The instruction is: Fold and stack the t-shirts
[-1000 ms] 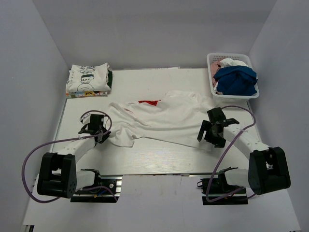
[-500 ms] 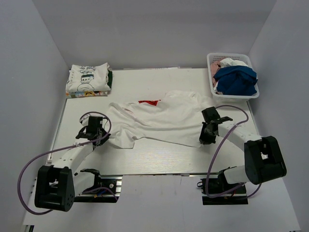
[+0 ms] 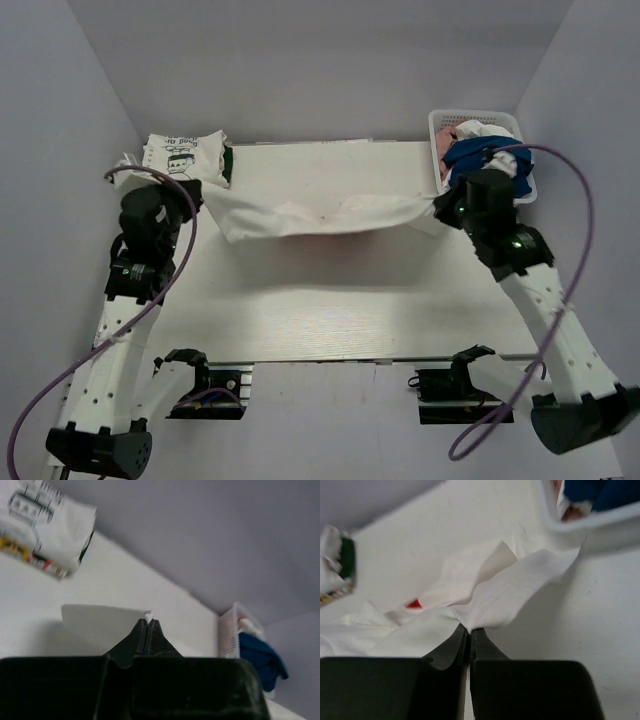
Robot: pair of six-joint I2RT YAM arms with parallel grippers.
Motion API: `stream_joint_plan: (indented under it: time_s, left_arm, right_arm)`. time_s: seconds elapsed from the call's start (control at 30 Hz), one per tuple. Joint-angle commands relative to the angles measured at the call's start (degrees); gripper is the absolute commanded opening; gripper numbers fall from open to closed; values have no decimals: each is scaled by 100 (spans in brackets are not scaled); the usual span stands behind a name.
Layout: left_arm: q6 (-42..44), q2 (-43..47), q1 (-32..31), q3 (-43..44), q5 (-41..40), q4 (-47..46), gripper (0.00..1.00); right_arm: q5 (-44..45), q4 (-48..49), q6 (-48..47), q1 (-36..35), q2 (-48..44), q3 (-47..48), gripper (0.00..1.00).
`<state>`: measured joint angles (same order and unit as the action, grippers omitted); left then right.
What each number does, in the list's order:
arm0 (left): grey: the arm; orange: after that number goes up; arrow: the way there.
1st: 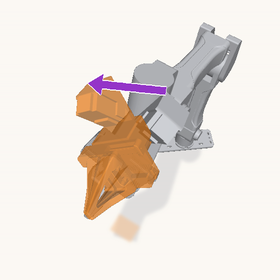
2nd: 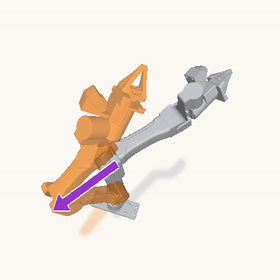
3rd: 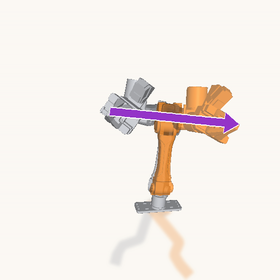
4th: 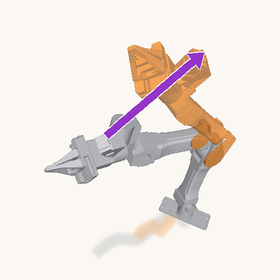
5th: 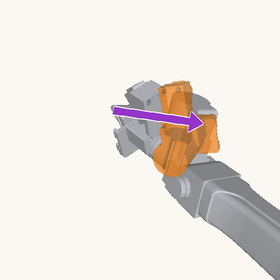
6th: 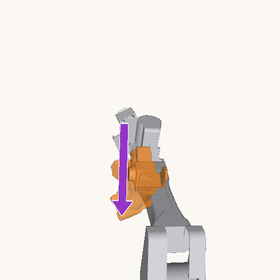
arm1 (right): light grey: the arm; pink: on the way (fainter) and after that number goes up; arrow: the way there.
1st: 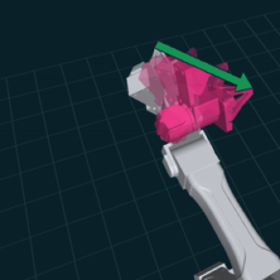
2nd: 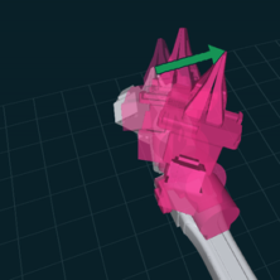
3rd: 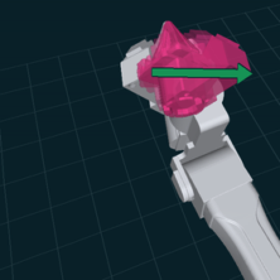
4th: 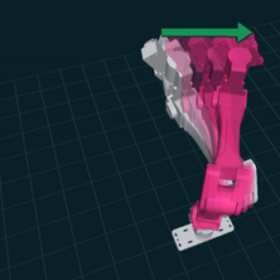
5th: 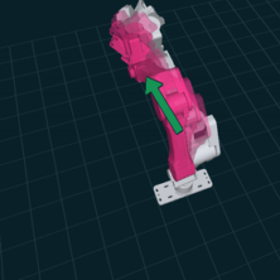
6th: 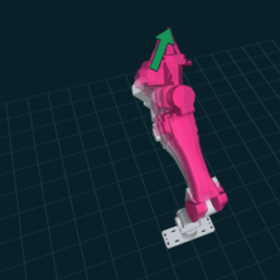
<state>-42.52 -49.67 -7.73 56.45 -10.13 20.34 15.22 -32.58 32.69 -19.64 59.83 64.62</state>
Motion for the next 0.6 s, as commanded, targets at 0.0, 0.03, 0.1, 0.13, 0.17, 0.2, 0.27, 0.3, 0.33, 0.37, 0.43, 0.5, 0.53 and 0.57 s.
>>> stream_joint_plan:
  time_s: [0.0, 0.03, 0.1, 0.13, 0.17, 0.2, 0.27, 0.3, 0.33, 0.37, 0.43, 0.5, 0.53, 0.57]
  left_arm:
    - [305, 256, -18, 1030, -261, -74, 0]
    - [376, 256, -18, 1305, -261, 118, 0]
    - [542, 168, 34, 2102, -358, 189, 0]
    - [622, 90, 34, 2360, -428, 242, 0]
    - [762, -7, 34, 2615, -515, 243, 0]
    - [841, -69, 34, 3209, -690, 434, 0]
    - [1147, -209, 34, 3862, -841, 602, 0]
    - [1272, -332, 34, 4483, -841, 725, 0]
    - [1368, -394, 34, 4802, -841, 804, 0]
    - [1517, -447, 34, 5380, -841, 875, 0]
    - [1685, -561, 34, 5841, -894, 937, 0]
    - [1895, -622, -18, 6491, -1087, 1051, 0]
    - [1984, -701, -18, 6719, -1140, 1103, 0]
    - [2046, -702, -18, 7165, -1201, 1156, 0]
  right_arm:
    - [780, -318, -149, 13, -613, 865, 0]
    - [946, -380, -157, 13, -752, 1251, 0]
    - [930, -276, -359, 21, -859, 1570, 0]
    - [895, -249, -447, 30, -859, 2076, 0]
    - [842, -327, -639, -13, -833, 2298, 0]
    - [711, -406, -693, 21, -824, 2701, 0]
    - [300, -495, -974, -14, -737, 3266, 0]
    - [193, -573, -1044, 12, -684, 3877, 0]
    - [52, -809, -1158, 4, -666, 4083, 0]
    - [-228, -759, -1255, -14, -596, 4503, 0]
    - [-335, -935, -1361, 13, -569, 5187, 0]
    - [-581, -1004, -1431, -5, -552, 5507, 0]
    - [-634, -1022, -1458, 12, -560, 5892, 0]
    - [-774, -1040, -1467, 4, -595, 5982, 0]
